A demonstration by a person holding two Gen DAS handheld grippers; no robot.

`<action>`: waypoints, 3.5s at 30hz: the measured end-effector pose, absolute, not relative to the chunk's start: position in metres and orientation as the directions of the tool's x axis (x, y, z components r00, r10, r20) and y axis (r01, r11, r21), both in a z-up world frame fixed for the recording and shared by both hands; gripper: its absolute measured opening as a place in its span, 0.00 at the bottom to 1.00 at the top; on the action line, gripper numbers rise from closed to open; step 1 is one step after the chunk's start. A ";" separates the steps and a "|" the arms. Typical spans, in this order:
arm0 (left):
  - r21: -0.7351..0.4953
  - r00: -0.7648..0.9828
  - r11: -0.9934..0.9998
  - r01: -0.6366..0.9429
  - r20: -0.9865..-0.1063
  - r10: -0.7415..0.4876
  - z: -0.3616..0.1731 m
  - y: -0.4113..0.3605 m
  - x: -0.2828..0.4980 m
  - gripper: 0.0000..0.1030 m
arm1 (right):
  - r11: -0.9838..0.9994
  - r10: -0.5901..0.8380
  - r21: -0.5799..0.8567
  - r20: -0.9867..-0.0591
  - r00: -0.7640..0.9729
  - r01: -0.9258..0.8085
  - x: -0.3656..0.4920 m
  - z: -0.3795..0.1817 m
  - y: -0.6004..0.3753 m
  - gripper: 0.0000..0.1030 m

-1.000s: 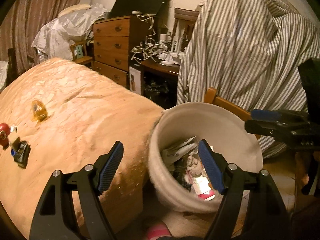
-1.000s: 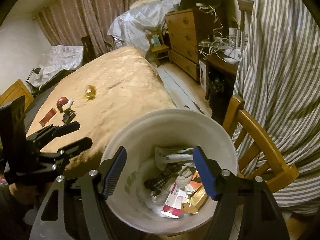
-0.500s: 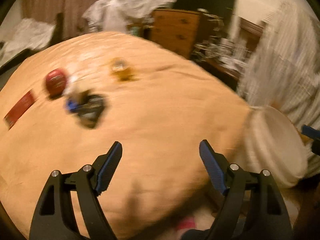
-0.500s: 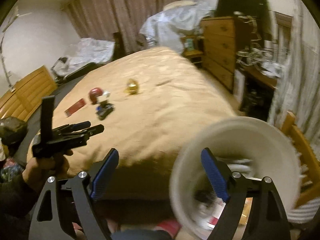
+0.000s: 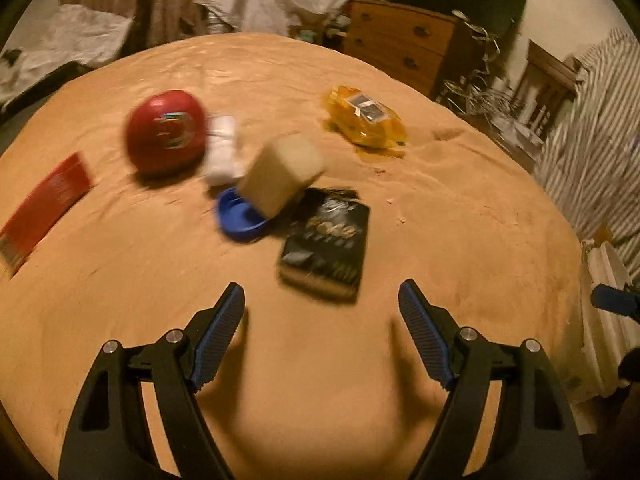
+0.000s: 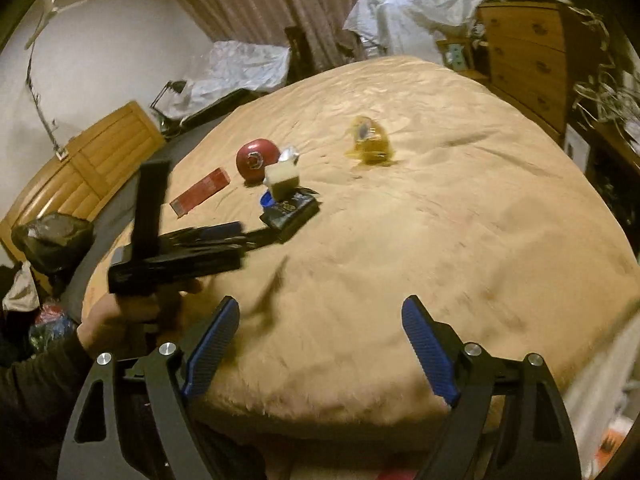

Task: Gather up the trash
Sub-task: 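Grasp the black Face tissue pack with the left tool while the right tool grasps the beige sponge pad, then lift the tissue pack and sponge pad with both tools off the bed, then carry the tissue pack and sponge pad with both tools over the white bucket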

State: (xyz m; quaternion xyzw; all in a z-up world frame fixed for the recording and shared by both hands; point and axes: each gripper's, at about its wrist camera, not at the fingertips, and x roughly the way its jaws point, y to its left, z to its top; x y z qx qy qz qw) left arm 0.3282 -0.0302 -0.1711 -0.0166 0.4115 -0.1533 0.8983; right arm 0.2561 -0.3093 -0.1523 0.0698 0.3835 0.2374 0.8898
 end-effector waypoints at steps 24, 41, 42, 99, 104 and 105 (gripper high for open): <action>-0.217 0.586 0.968 0.129 -0.771 -0.251 -0.191 0.081 0.284 0.45 | 0.811 0.561 0.317 -0.661 0.499 -0.492 0.369 -0.187 -0.232 0.78; -0.195 0.615 0.977 0.090 -0.760 -0.208 -0.191 0.080 0.299 0.60 | 0.821 0.471 0.123 -0.699 0.539 -0.558 0.423 -0.193 -0.150 0.72; -0.197 0.615 0.977 0.087 -0.761 -0.208 -0.192 0.079 0.302 0.60 | 0.821 0.471 0.126 -0.701 0.536 -0.556 0.426 -0.194 -0.150 0.72; -0.011 0.942 0.991 -0.134 -0.311 0.124 -0.035 0.004 0.141 0.42 | 0.936 0.325 -0.027 -0.312 0.893 -0.350 0.193 -0.069 -0.183 0.39; 0.006 0.955 0.989 -0.149 -0.258 0.146 -0.023 -0.008 0.125 0.42 | 0.942 0.315 -0.031 -0.272 0.909 -0.335 0.159 -0.059 -0.187 0.39; 0.007 0.956 0.989 -0.150 -0.254 0.146 -0.022 -0.010 0.124 0.42 | 0.943 0.313 -0.026 -0.268 0.911 -0.332 0.153 -0.058 -0.189 0.39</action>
